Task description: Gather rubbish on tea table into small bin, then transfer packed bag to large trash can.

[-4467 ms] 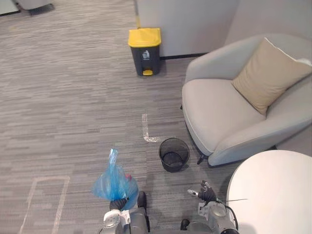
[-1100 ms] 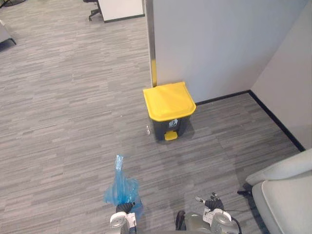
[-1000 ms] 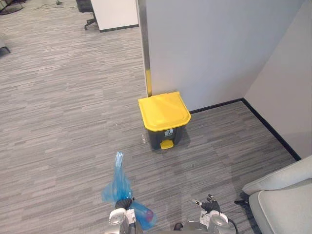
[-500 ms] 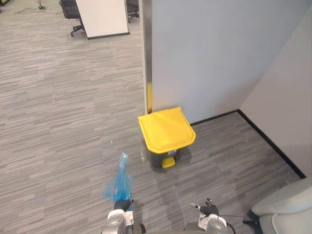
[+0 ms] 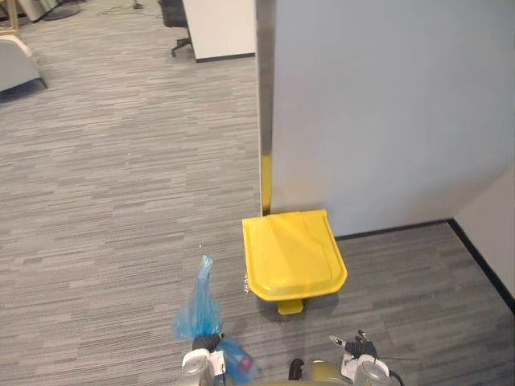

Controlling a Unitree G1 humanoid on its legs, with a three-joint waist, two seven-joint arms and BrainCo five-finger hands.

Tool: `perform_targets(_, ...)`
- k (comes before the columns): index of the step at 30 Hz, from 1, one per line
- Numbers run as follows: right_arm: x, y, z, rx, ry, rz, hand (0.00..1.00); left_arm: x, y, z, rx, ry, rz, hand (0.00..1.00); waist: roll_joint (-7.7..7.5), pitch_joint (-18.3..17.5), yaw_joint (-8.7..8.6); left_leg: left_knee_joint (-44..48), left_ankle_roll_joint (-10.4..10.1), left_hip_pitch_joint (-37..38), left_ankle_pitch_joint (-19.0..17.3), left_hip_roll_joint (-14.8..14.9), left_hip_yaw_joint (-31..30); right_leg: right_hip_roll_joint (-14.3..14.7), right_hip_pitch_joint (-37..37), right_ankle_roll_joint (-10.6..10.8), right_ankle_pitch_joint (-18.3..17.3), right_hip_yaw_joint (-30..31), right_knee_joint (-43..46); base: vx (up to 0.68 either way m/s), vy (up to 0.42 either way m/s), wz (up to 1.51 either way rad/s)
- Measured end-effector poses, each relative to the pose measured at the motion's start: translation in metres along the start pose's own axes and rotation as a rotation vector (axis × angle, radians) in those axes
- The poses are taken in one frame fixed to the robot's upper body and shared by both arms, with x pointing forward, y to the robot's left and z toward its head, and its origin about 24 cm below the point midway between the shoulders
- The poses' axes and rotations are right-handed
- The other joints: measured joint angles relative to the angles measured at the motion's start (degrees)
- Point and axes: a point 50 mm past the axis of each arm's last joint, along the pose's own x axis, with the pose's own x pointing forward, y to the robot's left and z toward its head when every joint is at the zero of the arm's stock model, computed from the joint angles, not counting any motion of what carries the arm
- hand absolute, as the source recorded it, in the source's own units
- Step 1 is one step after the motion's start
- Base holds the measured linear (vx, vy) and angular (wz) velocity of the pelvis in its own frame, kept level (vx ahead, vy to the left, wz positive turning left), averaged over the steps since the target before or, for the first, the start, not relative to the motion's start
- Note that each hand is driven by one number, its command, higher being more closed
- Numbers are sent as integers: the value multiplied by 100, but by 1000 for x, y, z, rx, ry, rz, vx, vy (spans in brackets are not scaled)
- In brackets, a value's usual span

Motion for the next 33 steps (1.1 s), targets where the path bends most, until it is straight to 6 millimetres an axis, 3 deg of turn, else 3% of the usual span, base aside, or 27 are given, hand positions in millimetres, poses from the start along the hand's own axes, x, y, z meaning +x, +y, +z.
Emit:
perform_targets(3, -1, 2, -3, 6, 8, 1, 0, 0, 0, 2, 0, -8, -2, 100, -55, -19, 4, -838, 164, -150, -205, -25, 397, -81, 165, 48, 29, 118, -132, 189, 64, -19)
perform_targets(4, -1, 0, -3, 10, 9, -5, 0, 0, -1, 2, 1, -7, -2, 100, 12, -64, -2, -1700, 327, -160, 120, -110, 381, -93, 202, 132, 78, 139, -194, 164, 146, -27)
perform_targets(5, 0, -5, -3, 7, 11, -19, 0, 0, -2, 1, 7, -2, -5, 100, 61, -106, 0, -2129, 214, -92, 483, -168, 327, -54, 201, 255, 64, 227, -235, 119, 133, -31)
perform_targets(10, -3, 1, -10, 25, 32, -6, 0, 0, -1, -3, 35, 14, -4, 100, -139, -238, 33, -2756, 307, 240, 555, -561, 570, -326, 295, 575, 270, 564, -678, 87, 175, -22)
perform_targets(12, -4, 1, -12, 30, 36, -8, 0, -1, -2, -6, 54, 27, -12, 100, -136, -240, 16, -2927, 360, 397, 598, -654, 616, -381, 434, 634, 331, 587, -834, 22, 108, -10)
perform_targets(18, -3, -1, -15, 40, 54, -13, 0, -1, 17, -11, 94, 39, 29, 100, -100, -278, -24, -3357, 372, 609, 784, -783, 635, -393, 485, 648, 412, 641, -998, -5, 28, -3)
perform_targets(22, -1, -9, -16, 25, 68, -30, 0, -4, 27, -20, 104, 66, 54, 100, -37, -293, 15, -3603, 369, 715, 883, -782, 716, -321, 426, 628, 515, 801, -1046, -31, -9, -18)
perform_targets(25, -1, -8, -17, 17, 80, -27, 0, -4, 30, -20, 104, 67, 61, 100, -78, -269, 66, -3658, 378, 751, 886, -803, 765, -321, 396, 631, 567, 890, -1062, -49, 8, -19)
perform_targets(27, -1, -5, -18, 6, 80, -15, 0, -3, 34, -18, 102, 61, 70, 100, -151, -215, 107, -3675, 411, 789, 866, -852, 825, -387, 274, 653, 491, 911, -836, -72, 32, -18)
perform_targets(28, -1, -1, -16, -15, 73, 0, 0, -2, 38, -15, 90, 54, 84, 100, -249, -146, 116, -3655, 522, 792, 767, -962, 770, -525, 66, 749, 295, 925, -333, -81, 27, -5)
perform_targets(29, -1, -3, -14, -10, 65, -3, 0, -1, 37, -12, 88, 48, 84, 100, -253, -97, 91, -3643, 466, 784, 675, -940, 661, -519, -57, 781, 259, 933, 20, -139, 25, 11)
perform_targets(30, 1, -1, -4, 5, 27, -2, 0, 1, 35, -7, 75, 34, 84, 100, -243, 106, 89, -3414, 566, 781, 544, -909, 499, -601, -553, 776, 342, 894, 1262, -129, 0, 23)
perform_targets(32, 1, 1, 1, 14, 1, 3, 0, 3, 36, 0, 59, 17, 91, 100, -288, 210, 63, -3150, 629, 789, 404, -863, 288, -657, -1170, 749, 371, 824, 2391, -72, 24, 54)
perform_targets(33, 1, 2, 2, 13, -5, 5, 0, 4, 35, 3, 57, 9, 91, 100, -338, 236, 82, -2959, 731, 783, 286, -775, 83, -653, -1369, 685, 233, 629, 2346, 64, 18, 78)
